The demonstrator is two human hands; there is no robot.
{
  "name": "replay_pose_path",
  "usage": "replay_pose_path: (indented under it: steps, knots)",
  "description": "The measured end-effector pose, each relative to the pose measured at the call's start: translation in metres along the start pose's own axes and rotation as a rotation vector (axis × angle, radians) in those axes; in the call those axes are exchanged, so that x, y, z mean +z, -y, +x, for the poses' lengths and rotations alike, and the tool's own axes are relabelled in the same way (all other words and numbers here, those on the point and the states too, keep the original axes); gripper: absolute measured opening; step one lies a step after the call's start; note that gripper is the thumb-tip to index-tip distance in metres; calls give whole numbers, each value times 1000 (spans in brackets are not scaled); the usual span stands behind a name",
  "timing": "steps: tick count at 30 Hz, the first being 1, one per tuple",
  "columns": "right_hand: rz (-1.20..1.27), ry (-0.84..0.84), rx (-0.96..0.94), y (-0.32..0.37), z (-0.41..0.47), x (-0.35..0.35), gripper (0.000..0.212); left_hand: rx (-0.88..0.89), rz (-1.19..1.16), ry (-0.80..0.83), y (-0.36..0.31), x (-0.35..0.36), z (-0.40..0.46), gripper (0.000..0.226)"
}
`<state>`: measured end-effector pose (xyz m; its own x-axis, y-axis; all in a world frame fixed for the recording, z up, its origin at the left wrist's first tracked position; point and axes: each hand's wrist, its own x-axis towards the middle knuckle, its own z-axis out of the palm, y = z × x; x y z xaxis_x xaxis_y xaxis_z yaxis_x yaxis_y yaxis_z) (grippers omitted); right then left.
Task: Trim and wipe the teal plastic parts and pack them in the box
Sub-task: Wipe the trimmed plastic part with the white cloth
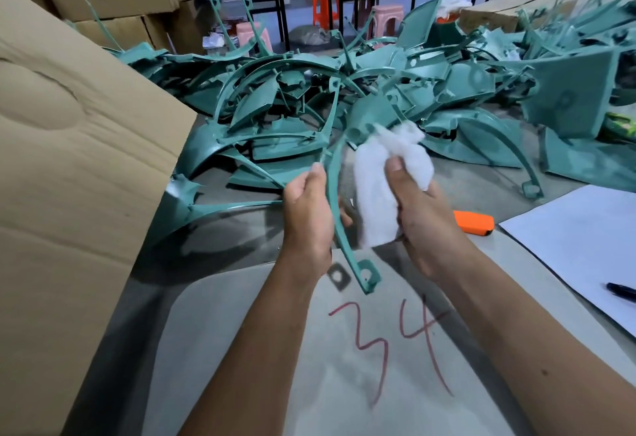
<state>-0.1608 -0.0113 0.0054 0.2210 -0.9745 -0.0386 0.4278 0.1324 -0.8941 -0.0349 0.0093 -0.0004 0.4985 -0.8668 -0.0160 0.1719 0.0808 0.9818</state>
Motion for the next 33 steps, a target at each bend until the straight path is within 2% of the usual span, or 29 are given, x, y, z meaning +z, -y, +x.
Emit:
replay_pose_path:
  steps: [2, 5, 10, 11, 14, 17, 19, 21, 22, 24, 25, 26, 28, 29, 31, 33]
  knots:
    - [-14, 147, 30, -4, -10, 8, 23, 11, 93, 68, 2, 4, -4, 40]
    - [-88, 97, -52, -4, -10, 7, 12, 55, 216, 150, 6, 8, -7, 42]
    - [-166, 158, -180, 1, -8, -1, 28, 39, 195, 211, 4, 7, -8, 43]
    - [-266, 177, -242, 1, -7, -4, 29, 21, 169, 220, 4, 5, -8, 43]
    - [-797, 187, -557, 4, 5, -15, 23, -15, 126, 240, 5, 0, -7, 49]
    - [-1013, 190, -784, 5, 16, -27, 23, -42, 119, 242, 4, -6, -5, 56]
    - [-1001, 114, -799, 6, 22, -37, 21, -20, 131, 196, 0, -11, -1, 46]
    - [-851, -54, -703, 4, 25, -40, 26, 57, 201, 94, -4, -13, 1, 38]
    - [-664, -134, -602, 4, 26, -39, 23, 103, 259, 44, -5, -12, 1, 37]
    - [-156, -193, -340, 9, 23, -31, 7, 192, 421, -17, -6, -10, -1, 41]
    - [12, -172, -248, 12, 22, -30, 16, 231, 516, -32, -6, -9, -3, 45]
    - [81, -128, -187, 13, 24, -32, 28, 273, 596, -39, -6, -8, -4, 47]
    - [19, -102, -139, 13, 25, -34, 42, 372, 671, -21, -7, -8, -5, 49]
    - [-46, -125, -173, 12, 25, -34, 35, 419, 689, -4, -8, -7, -5, 50]
    - [-167, -227, -287, 11, 26, -36, 7, 489, 725, 38, -10, -6, -5, 50]
    - [-216, -309, -328, 11, 28, -39, 10, 531, 751, 83, -13, -2, -7, 49]
